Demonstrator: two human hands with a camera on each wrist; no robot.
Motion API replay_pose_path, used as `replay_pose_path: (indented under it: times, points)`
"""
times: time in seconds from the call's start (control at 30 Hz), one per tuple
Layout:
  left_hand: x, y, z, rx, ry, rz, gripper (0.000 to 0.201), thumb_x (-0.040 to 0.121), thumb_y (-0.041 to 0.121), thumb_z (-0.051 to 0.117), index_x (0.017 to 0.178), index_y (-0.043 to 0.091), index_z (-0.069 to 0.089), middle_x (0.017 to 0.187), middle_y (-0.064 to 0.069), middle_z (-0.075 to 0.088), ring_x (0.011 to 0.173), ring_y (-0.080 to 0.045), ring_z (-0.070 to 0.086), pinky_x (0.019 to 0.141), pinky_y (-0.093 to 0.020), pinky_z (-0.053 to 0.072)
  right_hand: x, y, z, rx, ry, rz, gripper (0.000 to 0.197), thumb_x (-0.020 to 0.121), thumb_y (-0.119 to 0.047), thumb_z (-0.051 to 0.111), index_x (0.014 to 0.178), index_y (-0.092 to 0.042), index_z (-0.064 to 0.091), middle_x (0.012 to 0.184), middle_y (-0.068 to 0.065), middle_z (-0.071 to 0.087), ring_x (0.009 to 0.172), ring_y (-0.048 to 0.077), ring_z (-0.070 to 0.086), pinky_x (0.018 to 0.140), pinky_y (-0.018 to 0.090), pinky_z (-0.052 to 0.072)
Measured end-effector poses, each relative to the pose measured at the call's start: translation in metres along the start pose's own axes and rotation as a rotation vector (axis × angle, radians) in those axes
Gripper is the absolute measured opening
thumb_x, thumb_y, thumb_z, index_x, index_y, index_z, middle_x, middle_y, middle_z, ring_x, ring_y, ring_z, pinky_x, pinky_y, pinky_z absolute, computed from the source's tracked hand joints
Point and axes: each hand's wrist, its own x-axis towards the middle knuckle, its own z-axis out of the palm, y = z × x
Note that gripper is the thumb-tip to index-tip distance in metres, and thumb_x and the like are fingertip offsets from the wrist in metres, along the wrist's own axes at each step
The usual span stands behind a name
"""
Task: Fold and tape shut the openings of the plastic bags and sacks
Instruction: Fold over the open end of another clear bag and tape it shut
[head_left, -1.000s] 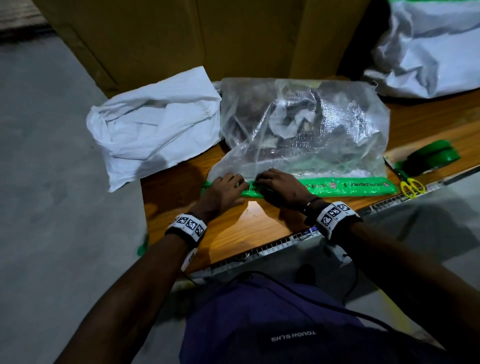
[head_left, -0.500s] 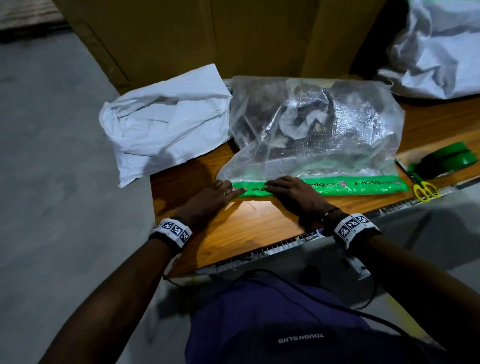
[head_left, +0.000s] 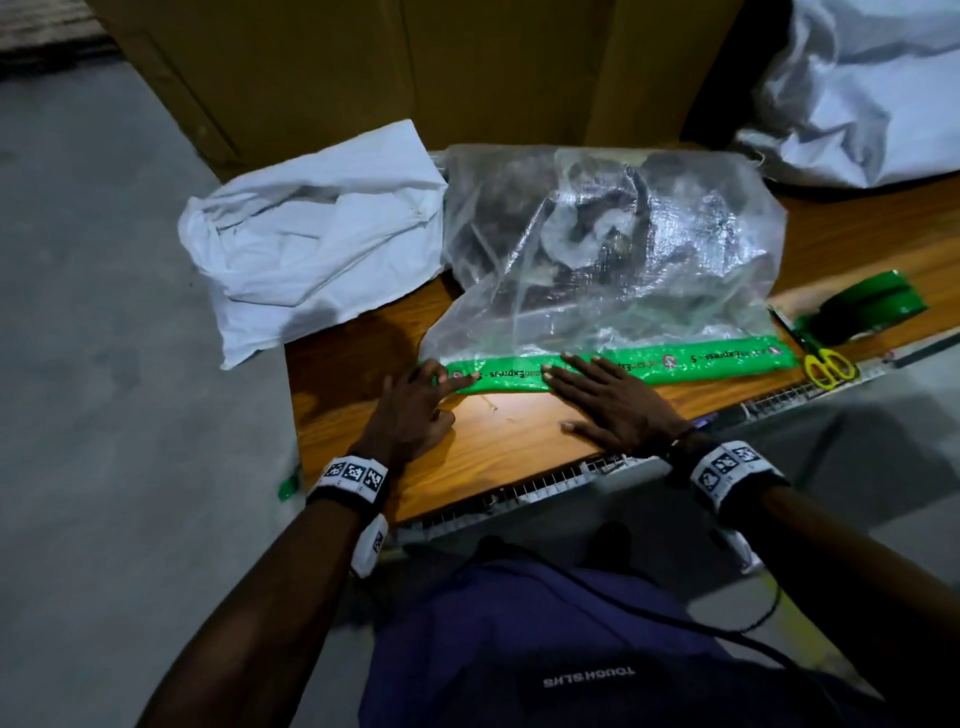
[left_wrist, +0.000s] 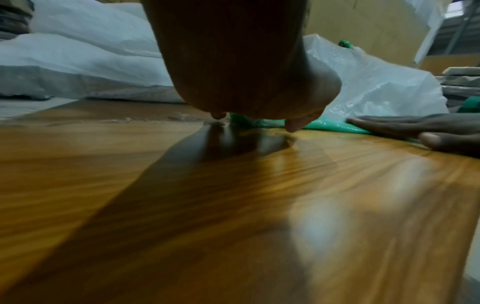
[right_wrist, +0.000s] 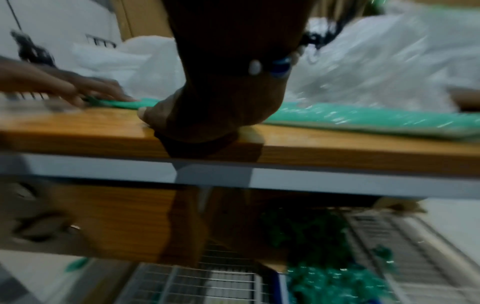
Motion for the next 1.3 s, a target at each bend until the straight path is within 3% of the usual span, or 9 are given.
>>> replay_pose_path:
  times: [0.1, 0.23, 0.33, 0.47, 0.67, 0.87, 1.03, 1.2, 1.3]
  points:
    - [0.001, 0.008, 0.001, -0.015, 0.065, -0.046, 0.062, 0.087, 0.045, 0.053, 0.148, 0.045, 0.051, 0.138, -0.003, 0.05, 0.121, -0.03, 0.053, 0.098, -0.052, 0.033, -0.011, 0.006, -0.004, 0.036, -0.02, 0.037, 0.07, 0.111, -0.06, 0.026, 0.169, -0.026, 0.008, 0.176, -0.008, 0.002, 0.162, 0.017, -0.005, 0.131, 0.046, 0.01]
    - [0.016, 0.059, 0.006, -0.063, 0.309, -0.021, 0.043, 0.085, 0.027, 0.063, 0.126, 0.016, 0.068, 0.124, -0.01, 0.059, 0.113, -0.03, 0.057, 0.096, -0.05, 0.049, -0.007, -0.006, -0.005, 0.074, -0.002, 0.068, 0.069, 0.109, -0.058, 0.018, 0.168, -0.021, 0.018, 0.175, -0.004, 0.01, 0.163, 0.02, 0.0, 0.131, 0.045, 0.007]
    - [0.034, 0.105, 0.019, -0.098, 0.234, 0.129, 0.051, 0.097, 0.029, 0.056, 0.147, 0.019, 0.053, 0.152, -0.007, 0.05, 0.139, -0.026, 0.045, 0.115, -0.048, 0.036, -0.008, -0.003, -0.002, 0.09, 0.005, 0.054, 0.069, 0.109, -0.058, 0.015, 0.168, -0.022, 0.017, 0.175, -0.005, 0.009, 0.163, 0.019, -0.001, 0.131, 0.042, 0.002]
    - [0.04, 0.115, 0.039, -0.129, 0.169, 0.103, 0.056, 0.102, 0.03, 0.047, 0.158, 0.025, 0.044, 0.165, 0.003, 0.04, 0.152, -0.017, 0.034, 0.124, -0.044, 0.026, -0.028, 0.026, -0.002, 0.073, -0.001, 0.017, 0.066, 0.111, -0.056, 0.025, 0.168, -0.025, 0.014, 0.175, -0.008, 0.009, 0.162, 0.012, 0.001, 0.131, 0.04, 0.006]
    - [0.043, 0.124, 0.04, -0.202, 0.274, 0.07, 0.052, 0.095, 0.021, 0.059, 0.147, 0.022, 0.059, 0.155, 0.001, 0.054, 0.144, -0.018, 0.048, 0.118, -0.043, 0.038, -0.13, 0.103, -0.009, 0.097, 0.022, 0.131, 0.065, 0.111, -0.053, 0.03, 0.168, -0.029, 0.011, 0.174, -0.01, 0.015, 0.161, 0.006, 0.007, 0.13, 0.045, 0.016]
    - [0.066, 0.19, 0.045, -0.131, 0.433, -0.012, 0.047, 0.085, 0.011, 0.064, 0.131, 0.008, 0.067, 0.136, -0.014, 0.066, 0.123, -0.032, 0.061, 0.107, -0.045, 0.046, -0.131, 0.103, -0.009, 0.186, 0.109, 0.176, 0.066, 0.11, -0.056, 0.024, 0.167, -0.024, 0.021, 0.174, -0.005, 0.018, 0.16, 0.017, 0.018, 0.125, 0.039, 0.02]
    - [0.108, 0.263, 0.052, -0.042, 0.095, 0.203, 0.064, 0.1, 0.036, 0.046, 0.162, 0.021, 0.036, 0.17, -0.002, 0.03, 0.157, -0.023, 0.026, 0.128, -0.048, 0.017, -0.133, 0.117, 0.004, 0.289, 0.161, 0.282, 0.081, 0.106, -0.067, 0.016, 0.166, -0.013, 0.026, 0.173, 0.006, 0.023, 0.159, 0.024, 0.024, 0.125, 0.045, 0.029]
    - [0.11, 0.227, 0.052, 0.083, 0.002, 0.3, 0.067, 0.104, 0.044, 0.04, 0.167, 0.029, 0.019, 0.173, 0.007, 0.014, 0.16, -0.016, 0.016, 0.127, -0.049, 0.013, -0.14, 0.133, 0.011, 0.269, 0.159, 0.202, 0.072, 0.11, -0.057, 0.028, 0.167, -0.013, 0.021, 0.173, 0.005, 0.02, 0.16, 0.022, 0.02, 0.126, 0.043, 0.027]
    - [0.096, 0.189, 0.05, 0.122, -0.009, 0.244, 0.067, 0.107, 0.049, 0.036, 0.167, 0.034, 0.01, 0.173, 0.011, 0.009, 0.16, -0.015, 0.012, 0.127, -0.052, 0.012, -0.141, 0.137, 0.013, 0.274, 0.158, 0.176, 0.07, 0.111, -0.055, 0.029, 0.167, -0.014, 0.019, 0.174, 0.004, 0.018, 0.161, 0.02, 0.016, 0.128, 0.041, 0.025]
